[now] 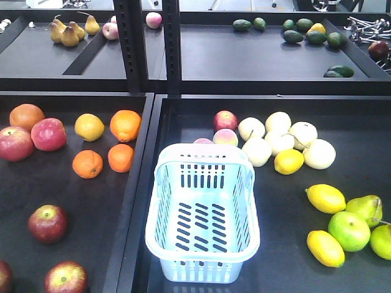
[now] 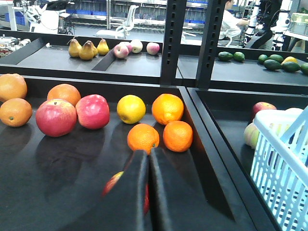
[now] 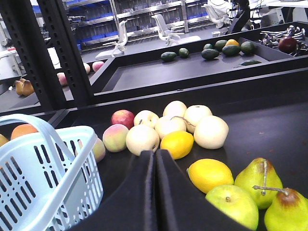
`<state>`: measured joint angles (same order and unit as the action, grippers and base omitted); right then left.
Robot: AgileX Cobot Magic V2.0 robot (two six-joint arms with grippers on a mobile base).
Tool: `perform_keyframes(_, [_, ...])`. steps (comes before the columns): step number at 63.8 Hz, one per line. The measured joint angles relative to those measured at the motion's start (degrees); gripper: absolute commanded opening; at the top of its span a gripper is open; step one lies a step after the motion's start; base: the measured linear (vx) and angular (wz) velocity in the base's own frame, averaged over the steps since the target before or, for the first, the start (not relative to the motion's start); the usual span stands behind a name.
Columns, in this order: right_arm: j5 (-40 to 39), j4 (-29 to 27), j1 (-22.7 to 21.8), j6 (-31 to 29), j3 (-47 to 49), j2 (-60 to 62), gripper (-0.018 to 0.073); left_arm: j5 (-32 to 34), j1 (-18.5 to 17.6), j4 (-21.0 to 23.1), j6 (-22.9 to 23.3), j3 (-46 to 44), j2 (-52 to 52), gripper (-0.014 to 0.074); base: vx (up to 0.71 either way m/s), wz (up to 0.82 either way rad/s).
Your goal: Pick three apples into basket with both arms
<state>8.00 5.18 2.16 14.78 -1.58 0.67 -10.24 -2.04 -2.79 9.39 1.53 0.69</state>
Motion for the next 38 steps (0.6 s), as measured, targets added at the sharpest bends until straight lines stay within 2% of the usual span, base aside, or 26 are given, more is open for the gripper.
perform_keyframes(38, [0.0,0.0,0.0,0.0,0.0,0.0,-0.0008,0.0,0.0,0.0,0.0,0.0,0.0,-0.0006,0.0,0.0])
